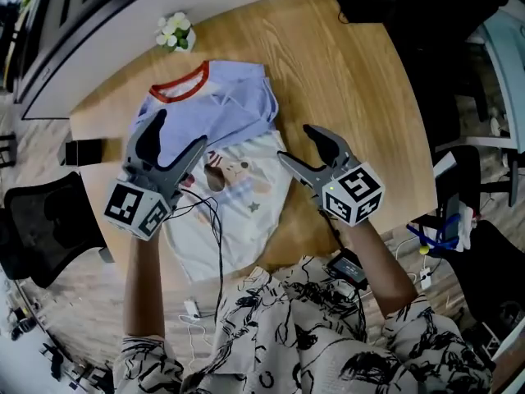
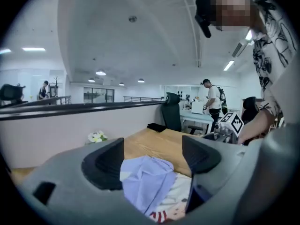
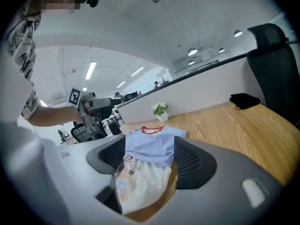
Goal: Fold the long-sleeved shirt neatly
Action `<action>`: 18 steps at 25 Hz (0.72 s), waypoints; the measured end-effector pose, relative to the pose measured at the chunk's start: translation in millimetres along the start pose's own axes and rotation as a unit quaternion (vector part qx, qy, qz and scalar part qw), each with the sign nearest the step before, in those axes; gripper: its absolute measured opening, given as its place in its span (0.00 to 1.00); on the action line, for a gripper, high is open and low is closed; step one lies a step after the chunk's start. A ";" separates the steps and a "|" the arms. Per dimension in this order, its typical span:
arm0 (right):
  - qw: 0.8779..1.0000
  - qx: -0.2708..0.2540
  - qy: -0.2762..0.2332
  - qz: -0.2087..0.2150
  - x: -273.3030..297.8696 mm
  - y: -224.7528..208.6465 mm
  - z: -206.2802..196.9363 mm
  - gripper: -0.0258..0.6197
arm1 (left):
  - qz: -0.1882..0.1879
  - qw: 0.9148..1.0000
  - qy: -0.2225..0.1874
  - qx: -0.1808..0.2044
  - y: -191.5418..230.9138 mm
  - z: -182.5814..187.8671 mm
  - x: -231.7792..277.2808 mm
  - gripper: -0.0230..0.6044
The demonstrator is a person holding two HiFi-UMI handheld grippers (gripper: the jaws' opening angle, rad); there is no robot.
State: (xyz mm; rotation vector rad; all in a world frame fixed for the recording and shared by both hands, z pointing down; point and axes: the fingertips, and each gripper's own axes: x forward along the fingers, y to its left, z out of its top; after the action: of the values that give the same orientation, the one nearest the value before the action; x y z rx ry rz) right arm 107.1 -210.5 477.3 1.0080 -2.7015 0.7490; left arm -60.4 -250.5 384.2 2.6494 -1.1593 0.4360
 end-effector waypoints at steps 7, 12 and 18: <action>0.997 -0.064 -0.051 0.002 -52.2 71.3 -6.2 0.57 | 0.082 0.992 -0.091 -0.016 -30.1 -0.8 -176.7 0.67; 0.991 -0.132 0.007 -0.017 -65.1 127.0 -41.9 0.55 | 0.144 0.977 -0.157 -0.004 -62.9 16.2 -307.2 0.67; 0.960 -0.239 0.142 0.038 -40.7 203.8 -130.0 0.53 | 0.184 0.972 -0.147 0.023 -101.8 -7.3 -400.2 0.66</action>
State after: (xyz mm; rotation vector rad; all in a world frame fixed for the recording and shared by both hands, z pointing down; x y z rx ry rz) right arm 2.6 10.4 495.2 0.6299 -2.4931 0.2038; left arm -244.6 90.7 242.1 2.5996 -1.7621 0.1285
